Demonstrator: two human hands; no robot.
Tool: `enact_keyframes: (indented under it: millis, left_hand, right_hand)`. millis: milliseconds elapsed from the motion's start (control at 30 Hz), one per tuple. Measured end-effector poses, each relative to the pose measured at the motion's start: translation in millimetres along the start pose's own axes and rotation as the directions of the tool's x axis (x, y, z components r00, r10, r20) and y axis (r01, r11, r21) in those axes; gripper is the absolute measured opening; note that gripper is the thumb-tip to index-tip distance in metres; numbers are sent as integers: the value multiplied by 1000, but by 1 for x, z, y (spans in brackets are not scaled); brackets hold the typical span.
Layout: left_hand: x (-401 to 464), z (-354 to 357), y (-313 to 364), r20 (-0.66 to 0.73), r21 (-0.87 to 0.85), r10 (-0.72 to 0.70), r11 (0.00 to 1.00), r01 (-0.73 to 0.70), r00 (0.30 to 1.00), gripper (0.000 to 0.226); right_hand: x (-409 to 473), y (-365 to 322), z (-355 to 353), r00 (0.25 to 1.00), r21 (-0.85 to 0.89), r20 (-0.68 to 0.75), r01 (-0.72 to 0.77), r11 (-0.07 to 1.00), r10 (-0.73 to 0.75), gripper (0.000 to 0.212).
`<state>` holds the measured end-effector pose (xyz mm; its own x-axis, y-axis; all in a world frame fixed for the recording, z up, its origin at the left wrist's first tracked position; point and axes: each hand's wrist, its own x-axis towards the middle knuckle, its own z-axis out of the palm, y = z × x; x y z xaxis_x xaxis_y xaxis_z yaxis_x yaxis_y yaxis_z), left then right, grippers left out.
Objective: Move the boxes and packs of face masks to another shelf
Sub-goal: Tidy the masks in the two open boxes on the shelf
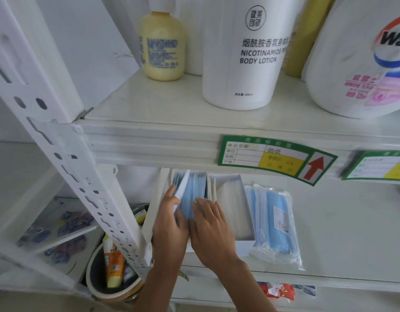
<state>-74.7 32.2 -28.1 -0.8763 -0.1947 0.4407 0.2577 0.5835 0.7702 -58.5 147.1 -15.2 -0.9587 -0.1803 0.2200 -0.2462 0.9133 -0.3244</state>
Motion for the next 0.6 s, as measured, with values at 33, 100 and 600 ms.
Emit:
enact_keyframes:
  millis: [33, 100, 600]
  left_hand:
    - [1, 1, 0, 31, 22, -17, 1000, 16, 999, 33]
    - [0, -1, 0, 81, 100, 3, 995, -11, 997, 22]
    - [7, -14, 7, 340, 547, -80, 827, -128, 937, 39]
  right_hand:
    - [0, 2, 1, 1000, 0, -1, 0, 1000, 0, 54]
    - [0, 4, 2, 1000, -8, -11, 14, 1000, -14, 43]
    - [3, 13, 6, 977, -22, 108, 188, 982, -184, 57]
